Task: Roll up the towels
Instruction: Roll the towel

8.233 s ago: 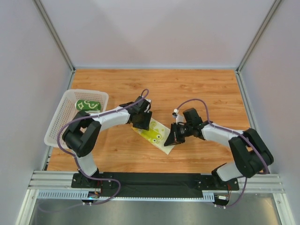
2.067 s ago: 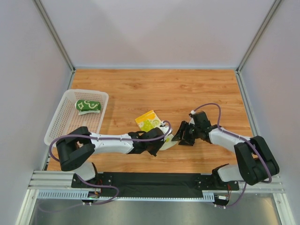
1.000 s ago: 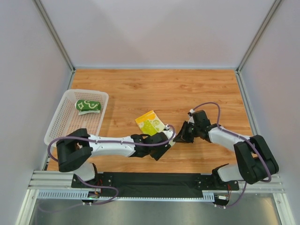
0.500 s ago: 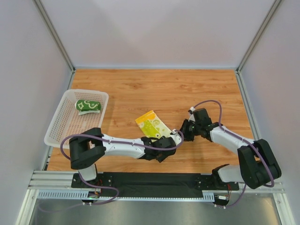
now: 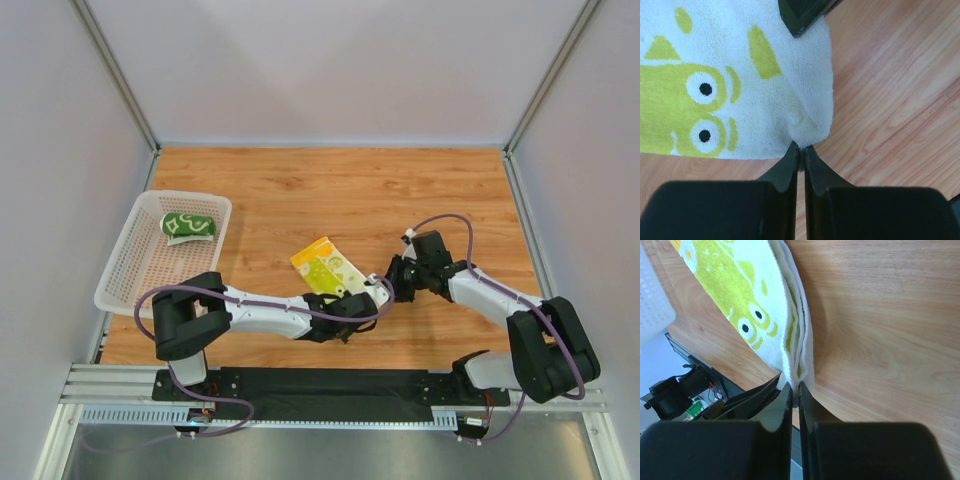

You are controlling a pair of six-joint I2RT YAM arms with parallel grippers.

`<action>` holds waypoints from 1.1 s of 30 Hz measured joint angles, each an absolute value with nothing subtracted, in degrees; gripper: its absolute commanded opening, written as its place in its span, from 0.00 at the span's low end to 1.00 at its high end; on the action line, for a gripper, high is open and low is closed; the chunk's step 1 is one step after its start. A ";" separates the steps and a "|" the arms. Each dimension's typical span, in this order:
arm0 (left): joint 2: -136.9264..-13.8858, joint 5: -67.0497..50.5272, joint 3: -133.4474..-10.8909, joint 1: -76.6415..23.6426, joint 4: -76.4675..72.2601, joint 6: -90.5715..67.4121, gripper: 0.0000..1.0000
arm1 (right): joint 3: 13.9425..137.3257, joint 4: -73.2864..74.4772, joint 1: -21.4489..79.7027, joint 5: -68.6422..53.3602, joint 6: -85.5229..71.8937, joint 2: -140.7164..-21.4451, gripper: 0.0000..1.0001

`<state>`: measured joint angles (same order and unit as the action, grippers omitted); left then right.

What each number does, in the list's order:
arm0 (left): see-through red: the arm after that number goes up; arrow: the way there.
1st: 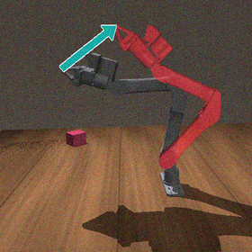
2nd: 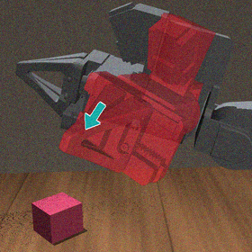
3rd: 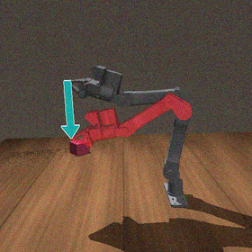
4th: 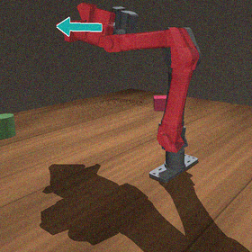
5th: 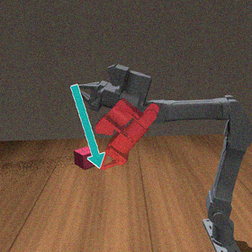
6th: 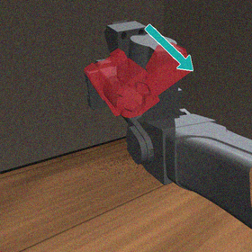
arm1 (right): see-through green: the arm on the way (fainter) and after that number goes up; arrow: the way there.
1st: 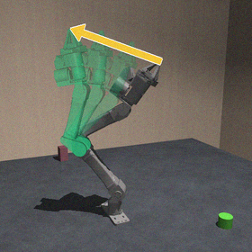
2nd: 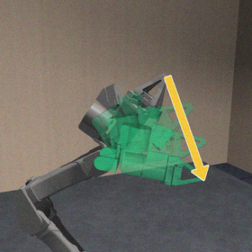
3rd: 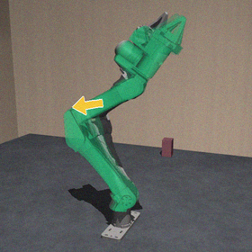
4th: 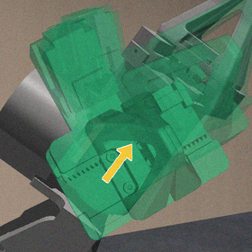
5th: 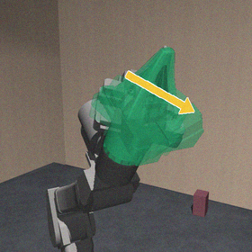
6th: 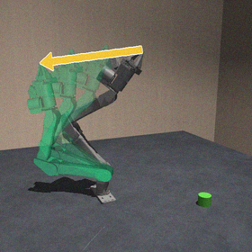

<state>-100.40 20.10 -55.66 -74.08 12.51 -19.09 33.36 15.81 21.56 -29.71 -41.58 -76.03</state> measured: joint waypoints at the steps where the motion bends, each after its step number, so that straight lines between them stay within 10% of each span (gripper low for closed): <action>1: -100.38 20.10 -55.66 -74.06 12.53 -19.14 0.03 | 33.39 15.99 21.54 -29.69 -41.45 -76.03 0.00; 15: -94.70 12.51 -52.01 -70.46 11.88 -21.58 0.00 | 37.87 23.55 19.84 -27.31 -37.74 -78.78 0.02; 26: -93.38 -0.12 -51.90 -65.01 16.14 -28.75 0.00 | 42.54 27.24 19.09 -23.77 -35.44 -79.68 0.35; 33: -93.38 -9.21 -53.49 -60.60 18.50 -33.06 0.00 | 45.15 29.87 18.94 -19.92 -34.11 -77.89 0.36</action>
